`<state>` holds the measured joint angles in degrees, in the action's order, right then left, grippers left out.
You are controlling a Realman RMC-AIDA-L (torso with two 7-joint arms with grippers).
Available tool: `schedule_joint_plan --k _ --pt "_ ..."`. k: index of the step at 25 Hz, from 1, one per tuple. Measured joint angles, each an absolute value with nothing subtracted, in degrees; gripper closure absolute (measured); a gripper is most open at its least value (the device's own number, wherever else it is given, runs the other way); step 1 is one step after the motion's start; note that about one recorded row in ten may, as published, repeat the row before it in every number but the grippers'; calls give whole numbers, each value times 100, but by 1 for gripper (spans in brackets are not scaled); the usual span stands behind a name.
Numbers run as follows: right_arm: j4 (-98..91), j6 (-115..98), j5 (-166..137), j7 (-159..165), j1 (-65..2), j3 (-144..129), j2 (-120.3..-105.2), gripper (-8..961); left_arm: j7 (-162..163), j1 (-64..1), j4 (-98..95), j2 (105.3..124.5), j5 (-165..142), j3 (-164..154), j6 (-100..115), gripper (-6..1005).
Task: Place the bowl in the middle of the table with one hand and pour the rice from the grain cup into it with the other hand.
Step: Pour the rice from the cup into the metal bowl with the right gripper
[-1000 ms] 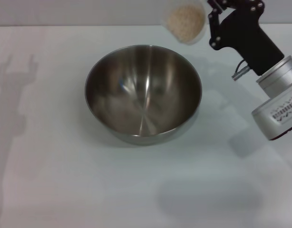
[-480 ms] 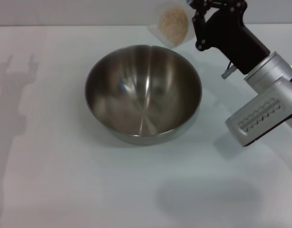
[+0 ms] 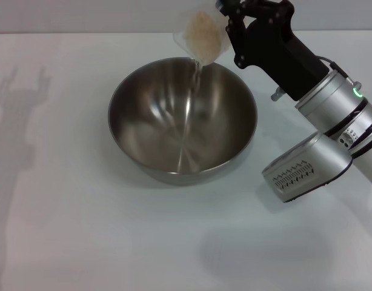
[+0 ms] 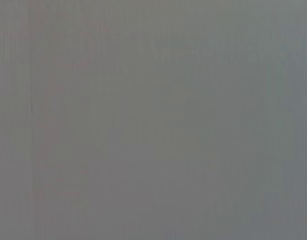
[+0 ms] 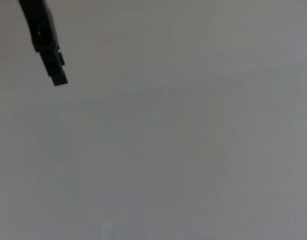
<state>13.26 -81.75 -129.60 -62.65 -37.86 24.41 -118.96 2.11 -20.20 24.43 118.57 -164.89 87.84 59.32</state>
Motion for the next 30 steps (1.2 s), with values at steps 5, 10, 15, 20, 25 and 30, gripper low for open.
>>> schedule_joint_plan --k 5,10,15,20,25,30 --pt "1338 -8183 -12970 -6749 -3770 2422 -11901 945 211 -2030 2443 11856 -16488 8789 5932 408" --pt "1460 -8216 -13035 -7517 -3696 2424 -11909 945 211 -2031 2443 11857 -16488 8789 5932 408" --pt "1497 -8430 -13165 -8052 -3668 2437 -11909 946 211 -2039 2443 11861 -16488 8789 5932 409" --pt "1469 -8428 -13183 -8441 -3701 2436 -11909 946 211 -2039 2450 11865 -16488 8789 5957 409" --pt "1450 -8430 -13184 -8689 -3696 2414 -11902 945 211 -2030 2444 11866 -16488 8789 5982 408" --pt "1426 -8425 -13384 -8821 -3659 2406 -11900 946 211 -2033 2444 11866 -16488 8789 6019 408"
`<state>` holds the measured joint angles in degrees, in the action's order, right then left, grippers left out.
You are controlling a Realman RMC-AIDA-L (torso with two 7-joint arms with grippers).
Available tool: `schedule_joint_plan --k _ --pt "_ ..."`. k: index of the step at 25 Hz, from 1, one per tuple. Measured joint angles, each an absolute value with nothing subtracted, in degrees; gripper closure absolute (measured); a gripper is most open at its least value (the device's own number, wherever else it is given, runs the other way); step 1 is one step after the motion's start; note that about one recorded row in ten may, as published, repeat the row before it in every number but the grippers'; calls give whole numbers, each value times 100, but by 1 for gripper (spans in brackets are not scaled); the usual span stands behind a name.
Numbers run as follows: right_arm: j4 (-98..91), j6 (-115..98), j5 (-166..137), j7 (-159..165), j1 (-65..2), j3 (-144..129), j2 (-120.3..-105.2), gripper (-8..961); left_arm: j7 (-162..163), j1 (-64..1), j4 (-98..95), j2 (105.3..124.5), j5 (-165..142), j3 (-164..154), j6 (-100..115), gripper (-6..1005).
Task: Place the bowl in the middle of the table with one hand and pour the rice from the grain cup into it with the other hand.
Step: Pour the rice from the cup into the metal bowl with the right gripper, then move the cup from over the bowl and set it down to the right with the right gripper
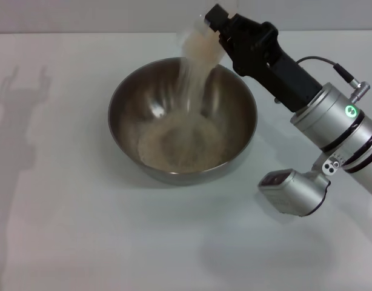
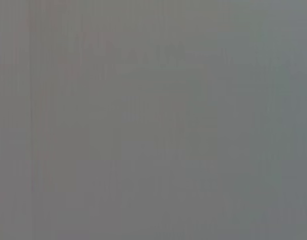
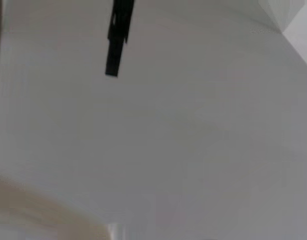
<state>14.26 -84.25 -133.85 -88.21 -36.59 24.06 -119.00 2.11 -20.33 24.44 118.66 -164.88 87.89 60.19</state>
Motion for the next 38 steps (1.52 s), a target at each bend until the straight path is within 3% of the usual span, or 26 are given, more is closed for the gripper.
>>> schedule_joint_plan --k 38 --pt "1378 -8333 -13459 -8956 -3633 2427 -11918 933 211 -2043 2443 11865 -16488 8789 6020 408"
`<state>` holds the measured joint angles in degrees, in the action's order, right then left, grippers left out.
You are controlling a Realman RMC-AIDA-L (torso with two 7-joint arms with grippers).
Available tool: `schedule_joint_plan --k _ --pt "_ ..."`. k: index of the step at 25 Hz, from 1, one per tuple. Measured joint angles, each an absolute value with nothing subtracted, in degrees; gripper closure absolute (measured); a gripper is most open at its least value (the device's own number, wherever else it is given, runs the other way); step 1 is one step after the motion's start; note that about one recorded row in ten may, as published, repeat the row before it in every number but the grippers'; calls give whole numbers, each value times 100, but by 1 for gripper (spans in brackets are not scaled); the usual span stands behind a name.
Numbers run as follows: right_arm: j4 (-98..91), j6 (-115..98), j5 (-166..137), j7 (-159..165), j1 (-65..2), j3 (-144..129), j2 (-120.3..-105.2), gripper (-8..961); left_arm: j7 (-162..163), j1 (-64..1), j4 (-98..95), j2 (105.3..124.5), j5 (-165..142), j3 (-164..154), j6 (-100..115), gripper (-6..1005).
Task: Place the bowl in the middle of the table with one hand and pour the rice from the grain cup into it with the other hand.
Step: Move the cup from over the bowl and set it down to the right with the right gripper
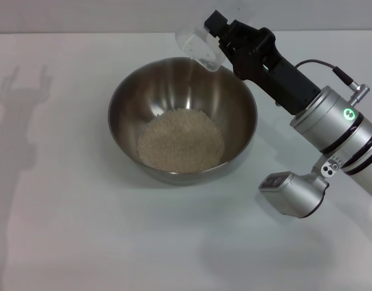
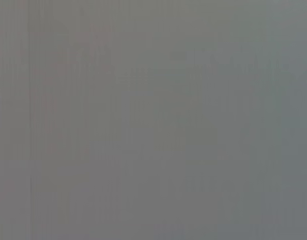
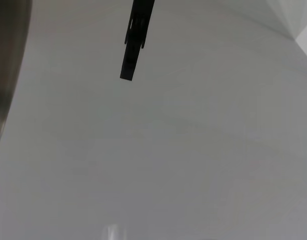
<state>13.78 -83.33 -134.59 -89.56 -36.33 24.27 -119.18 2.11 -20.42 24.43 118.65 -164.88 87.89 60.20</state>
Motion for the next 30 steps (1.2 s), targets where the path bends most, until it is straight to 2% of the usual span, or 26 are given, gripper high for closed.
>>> schedule_joint_plan --k 30 --pt "1854 -7993 -13517 -8804 -3435 2874 -11941 913 190 -2065 2450 11850 -16488 8789 6020 408"
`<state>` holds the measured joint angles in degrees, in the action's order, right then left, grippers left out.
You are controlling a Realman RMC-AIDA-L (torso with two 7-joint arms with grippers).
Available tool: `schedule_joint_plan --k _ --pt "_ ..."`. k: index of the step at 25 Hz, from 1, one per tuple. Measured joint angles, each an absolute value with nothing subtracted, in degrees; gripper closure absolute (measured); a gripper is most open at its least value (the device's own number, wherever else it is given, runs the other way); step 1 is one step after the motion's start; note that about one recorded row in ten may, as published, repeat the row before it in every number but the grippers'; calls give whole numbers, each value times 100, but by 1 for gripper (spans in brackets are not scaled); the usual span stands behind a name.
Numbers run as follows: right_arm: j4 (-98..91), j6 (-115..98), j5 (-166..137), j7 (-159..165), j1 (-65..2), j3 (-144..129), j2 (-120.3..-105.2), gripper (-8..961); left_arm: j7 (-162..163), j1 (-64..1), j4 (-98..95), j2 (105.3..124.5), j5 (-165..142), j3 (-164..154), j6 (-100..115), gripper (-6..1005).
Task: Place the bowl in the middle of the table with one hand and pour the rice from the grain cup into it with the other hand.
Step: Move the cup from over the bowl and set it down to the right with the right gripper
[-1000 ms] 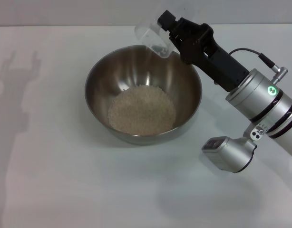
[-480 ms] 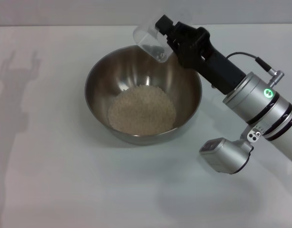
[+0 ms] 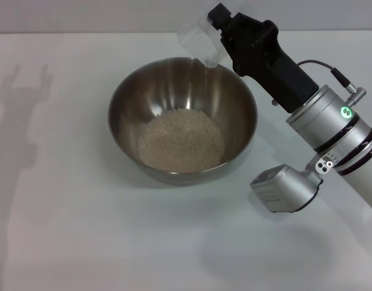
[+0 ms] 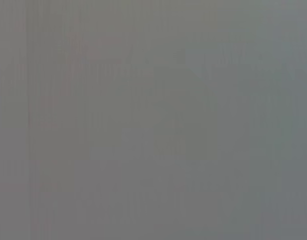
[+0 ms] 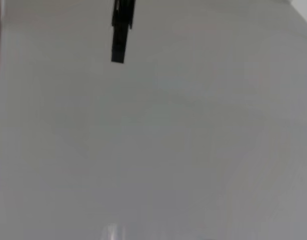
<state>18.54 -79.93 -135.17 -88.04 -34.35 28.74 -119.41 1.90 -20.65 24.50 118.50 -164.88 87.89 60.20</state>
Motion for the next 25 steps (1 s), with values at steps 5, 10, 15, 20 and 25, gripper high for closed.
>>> schedule_joint_plan --k 5,10,15,20,25 --pt "2242 -7982 -13130 -8379 -3292 2984 -11954 909 197 -2066 2463 11857 -16488 8789 6020 408" --pt "2395 -7964 -12974 -7899 -3146 3096 -11964 906 200 -2069 2484 11857 -16488 8789 6020 409" --pt "2678 -7968 -12868 -7150 -2898 3401 -11966 902 203 -2072 2492 11856 -16488 8789 6022 409" --pt "2816 -7976 -12307 -6462 -2734 3484 -11965 899 205 -2065 2506 11856 -16488 8780 6035 408" --pt "2958 -8017 -11726 -5757 -2628 3487 -11967 895 207 -2070 2521 11856 -16488 8770 6074 408"
